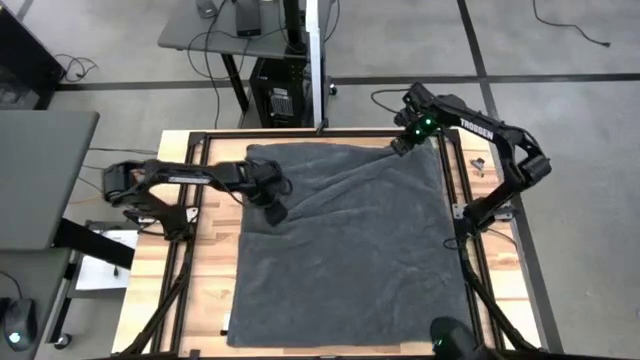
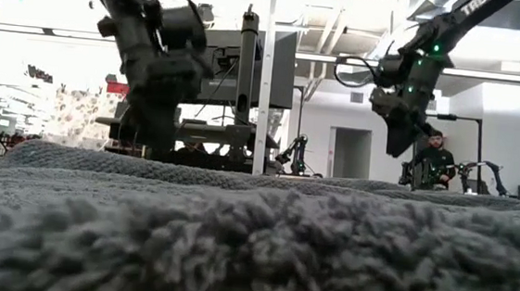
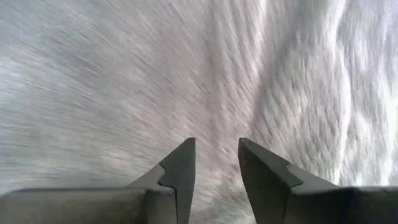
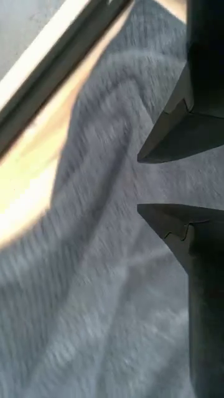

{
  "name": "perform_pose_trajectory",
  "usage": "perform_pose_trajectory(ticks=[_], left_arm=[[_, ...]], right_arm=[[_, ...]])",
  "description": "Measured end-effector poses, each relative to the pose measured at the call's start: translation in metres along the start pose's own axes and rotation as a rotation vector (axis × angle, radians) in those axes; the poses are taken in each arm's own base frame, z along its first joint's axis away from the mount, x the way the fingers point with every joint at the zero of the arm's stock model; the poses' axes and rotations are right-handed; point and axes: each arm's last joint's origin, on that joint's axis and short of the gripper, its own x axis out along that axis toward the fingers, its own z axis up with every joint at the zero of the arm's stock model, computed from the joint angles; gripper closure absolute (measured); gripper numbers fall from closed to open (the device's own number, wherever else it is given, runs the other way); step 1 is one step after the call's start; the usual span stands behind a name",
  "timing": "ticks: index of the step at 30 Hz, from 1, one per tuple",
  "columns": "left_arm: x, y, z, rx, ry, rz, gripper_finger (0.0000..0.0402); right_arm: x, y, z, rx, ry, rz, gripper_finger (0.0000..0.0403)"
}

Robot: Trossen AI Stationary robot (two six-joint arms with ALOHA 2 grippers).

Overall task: Roll towel
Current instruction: Fold the black towel

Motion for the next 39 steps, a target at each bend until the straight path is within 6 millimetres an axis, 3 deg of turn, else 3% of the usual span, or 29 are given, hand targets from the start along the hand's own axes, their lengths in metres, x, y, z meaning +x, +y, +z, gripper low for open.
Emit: perform_pose_trajectory(ticks=[5, 13, 18, 26, 32, 39], left_arm=[[-0.008, 0.032, 0.015, -0.048, -0.103, 0.106, 0.0295], [0.037, 0.090, 0.011, -0.060, 0.092, 0.209, 0.0295], [0.046, 0.116, 0.005, -0.071, 0.182, 0.223, 0.0295], [0.028, 0.154, 0.000, -0.141, 0.190, 0.338, 0.0295], [0.006, 0.149, 0.003, -0.093, 0.146, 0.314, 0.0295], [-0.039, 0.107, 0.017, -0.011, -0.026, 0.152, 0.0295]], right_arm=[[0.004, 0.049, -0.014, -0.063, 0.065, 0.093, 0.0295], [0.034, 0.115, -0.063, -0.110, 0.179, 0.144, 0.0295], [0.051, 0.141, -0.092, -0.093, 0.224, 0.156, 0.0295], [0.063, 0.170, -0.134, -0.080, 0.310, 0.141, 0.0295], [0.056, 0.184, -0.135, -0.040, 0.283, 0.170, 0.0295], [0.028, 0.186, -0.126, -0.053, 0.132, 0.202, 0.0295]])
